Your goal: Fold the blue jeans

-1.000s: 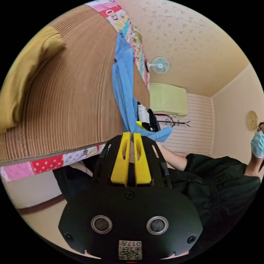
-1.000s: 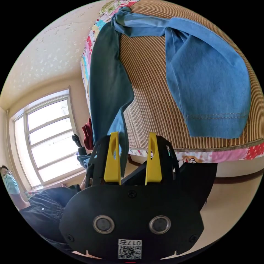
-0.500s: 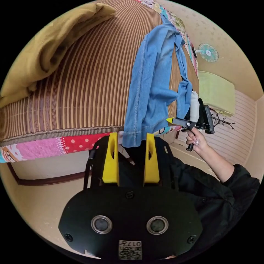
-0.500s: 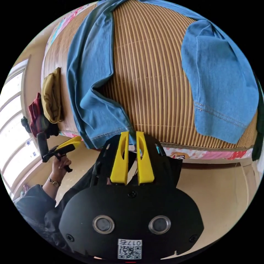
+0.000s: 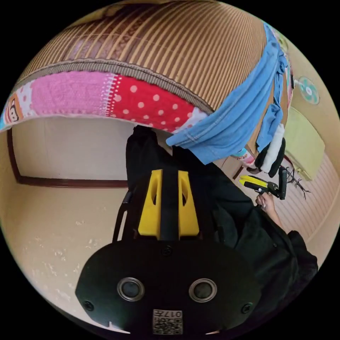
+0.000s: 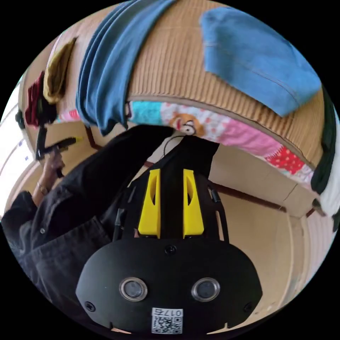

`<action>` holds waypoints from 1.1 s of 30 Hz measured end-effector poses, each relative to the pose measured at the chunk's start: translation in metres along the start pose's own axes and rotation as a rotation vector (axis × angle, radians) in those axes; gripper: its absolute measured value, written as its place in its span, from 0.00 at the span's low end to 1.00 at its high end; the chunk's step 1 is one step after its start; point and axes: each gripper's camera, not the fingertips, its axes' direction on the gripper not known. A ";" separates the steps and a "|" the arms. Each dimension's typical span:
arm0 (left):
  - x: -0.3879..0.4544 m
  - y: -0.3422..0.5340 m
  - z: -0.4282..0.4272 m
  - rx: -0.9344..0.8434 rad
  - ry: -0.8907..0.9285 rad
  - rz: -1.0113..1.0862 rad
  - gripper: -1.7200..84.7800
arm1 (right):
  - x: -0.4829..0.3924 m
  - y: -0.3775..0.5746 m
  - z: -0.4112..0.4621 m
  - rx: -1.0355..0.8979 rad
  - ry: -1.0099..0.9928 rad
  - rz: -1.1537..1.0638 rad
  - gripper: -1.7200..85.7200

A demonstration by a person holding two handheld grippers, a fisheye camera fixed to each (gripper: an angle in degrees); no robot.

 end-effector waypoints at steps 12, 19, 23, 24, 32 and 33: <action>0.345 -0.077 0.088 0.086 0.135 0.648 0.15 | 0.172 -0.024 -0.106 0.449 -0.221 0.131 0.16; 0.383 -0.102 0.199 -0.183 -0.038 0.593 0.03 | 0.169 -0.005 -0.103 0.322 -0.315 -0.245 0.05; 0.358 -0.009 0.149 -0.185 0.353 0.805 0.02 | 0.206 0.071 -0.108 0.445 -0.714 -0.406 0.04; 0.344 0.028 0.133 -0.182 0.446 0.836 0.01 | 0.217 0.091 -0.104 0.462 -0.760 -0.415 0.04; 0.202 0.096 0.196 -0.195 0.107 0.198 0.07 | 0.279 0.109 -0.013 0.288 -0.580 0.038 0.03; 0.197 0.092 0.188 -0.130 0.178 0.170 0.09 | 0.281 0.107 -0.010 0.293 -0.570 0.078 0.03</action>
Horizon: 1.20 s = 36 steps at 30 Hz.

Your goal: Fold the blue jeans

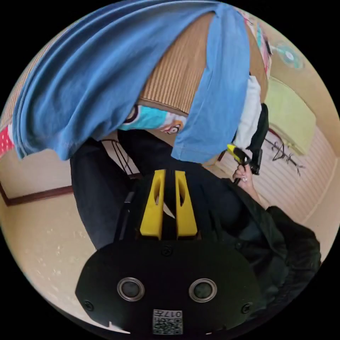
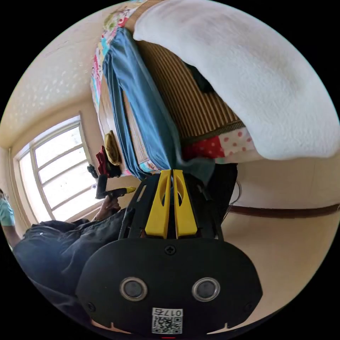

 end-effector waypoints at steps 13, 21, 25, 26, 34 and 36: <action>0.276 -0.089 0.085 -0.057 -0.365 0.434 0.14 | -0.150 0.013 0.048 -0.283 0.014 -0.596 0.03; 0.264 -0.083 0.068 0.026 -0.264 0.382 0.03 | -0.161 -0.099 0.010 -0.411 0.138 -0.688 0.08; 0.260 -0.086 0.029 0.063 -0.082 0.365 0.02 | -0.170 -0.201 -0.029 -0.069 0.043 -0.502 0.17; 0.259 -0.086 0.024 0.065 -0.051 0.364 0.02 | -0.176 -0.232 -0.033 0.018 0.000 -0.448 0.18; 0.189 -0.085 -0.078 0.109 0.707 0.216 0.01 | -0.296 -0.327 0.017 0.303 0.174 -0.356 0.06; 0.146 -0.072 -0.111 0.193 0.909 0.143 0.01 | -0.384 -0.316 0.064 0.276 0.339 -0.561 0.05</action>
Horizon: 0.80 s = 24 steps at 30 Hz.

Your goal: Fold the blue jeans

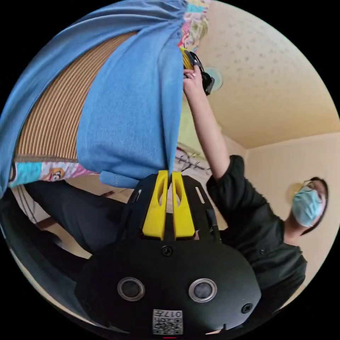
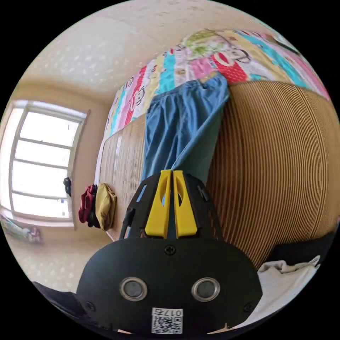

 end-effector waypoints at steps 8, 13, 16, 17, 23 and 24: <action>-0.004 0.012 -0.231 0.347 -0.121 -0.225 0.03 | -0.155 -0.054 0.126 -0.303 -0.178 -0.193 0.17; 0.036 0.002 -0.308 0.412 -0.525 -0.262 0.11 | -0.147 0.012 0.129 -0.269 -0.182 -0.152 0.16; 0.069 -0.044 -0.275 0.282 -0.652 -0.156 0.14 | -0.124 0.082 0.135 -0.326 -0.046 -0.072 0.16; 0.072 -0.055 -0.264 0.239 -0.684 -0.147 0.15 | -0.116 0.113 0.136 -0.352 -0.035 -0.024 0.15; 0.040 -0.139 -0.133 -0.259 -0.993 -0.112 0.16 | -0.129 0.251 0.160 -0.643 -0.106 -0.036 0.14; 0.030 -0.144 -0.114 -0.349 -1.020 -0.118 0.12 | -0.134 0.267 0.165 -0.686 -0.056 -0.027 0.12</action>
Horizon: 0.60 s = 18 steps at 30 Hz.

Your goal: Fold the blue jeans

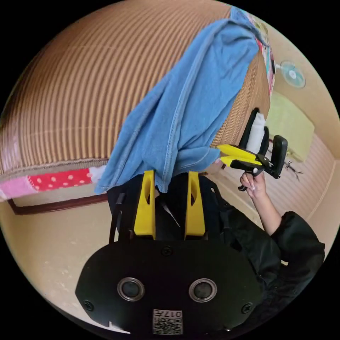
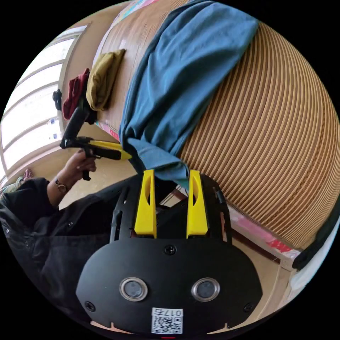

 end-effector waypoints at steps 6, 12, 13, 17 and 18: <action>0.023 0.020 -0.009 -0.119 0.157 0.313 0.02 | -0.044 0.049 -0.009 0.044 -0.083 -0.086 0.05; -0.007 0.041 -0.038 -0.114 0.280 0.321 0.01 | -0.028 0.041 -0.037 0.246 0.098 0.102 0.14; -0.010 0.038 -0.037 -0.114 0.302 0.308 0.01 | -0.023 0.033 -0.034 0.241 0.102 0.120 0.16; -0.009 0.029 -0.028 -0.131 0.331 0.273 0.01 | -0.006 -0.013 -0.017 0.181 -0.018 0.067 0.09; -0.007 0.028 -0.023 -0.151 0.317 0.268 0.01 | -0.010 -0.013 -0.018 0.164 -0.016 0.030 0.06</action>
